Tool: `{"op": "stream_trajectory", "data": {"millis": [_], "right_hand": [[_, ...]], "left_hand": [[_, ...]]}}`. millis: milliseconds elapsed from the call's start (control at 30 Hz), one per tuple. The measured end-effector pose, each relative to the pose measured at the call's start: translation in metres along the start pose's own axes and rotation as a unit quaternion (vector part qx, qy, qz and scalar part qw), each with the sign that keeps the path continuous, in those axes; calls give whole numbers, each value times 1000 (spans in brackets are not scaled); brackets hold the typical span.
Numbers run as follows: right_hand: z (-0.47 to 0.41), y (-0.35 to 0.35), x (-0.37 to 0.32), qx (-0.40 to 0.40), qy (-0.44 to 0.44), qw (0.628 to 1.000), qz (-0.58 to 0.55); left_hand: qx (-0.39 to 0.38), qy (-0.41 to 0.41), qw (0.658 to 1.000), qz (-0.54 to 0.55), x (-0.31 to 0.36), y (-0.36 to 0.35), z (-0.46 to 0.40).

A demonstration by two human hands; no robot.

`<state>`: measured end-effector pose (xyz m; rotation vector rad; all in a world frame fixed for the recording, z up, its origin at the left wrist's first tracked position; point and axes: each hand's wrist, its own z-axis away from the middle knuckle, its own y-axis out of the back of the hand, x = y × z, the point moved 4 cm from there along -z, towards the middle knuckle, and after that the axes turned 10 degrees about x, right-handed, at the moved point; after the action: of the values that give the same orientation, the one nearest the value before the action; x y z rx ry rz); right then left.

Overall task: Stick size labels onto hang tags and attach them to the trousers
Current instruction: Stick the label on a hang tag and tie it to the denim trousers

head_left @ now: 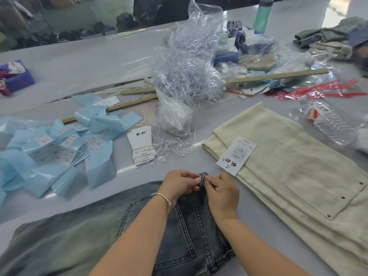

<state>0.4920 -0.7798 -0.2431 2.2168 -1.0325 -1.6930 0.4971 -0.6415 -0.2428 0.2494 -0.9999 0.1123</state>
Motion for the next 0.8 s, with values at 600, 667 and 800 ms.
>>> {"op": "stream_trajectory", "data": {"millis": [600,667,800], "right_hand": [[-45,26,47,-19,-30,999,-16],[-54,19,55,-90,-43,993,60],[-64,10,58,-144,-28,977,157]], "left_hand": [[107,-118,987,-20,4,-13,3],[100,-126,987,2,6,-14,3],[55,-105,992,47,10,-22,3]]}}
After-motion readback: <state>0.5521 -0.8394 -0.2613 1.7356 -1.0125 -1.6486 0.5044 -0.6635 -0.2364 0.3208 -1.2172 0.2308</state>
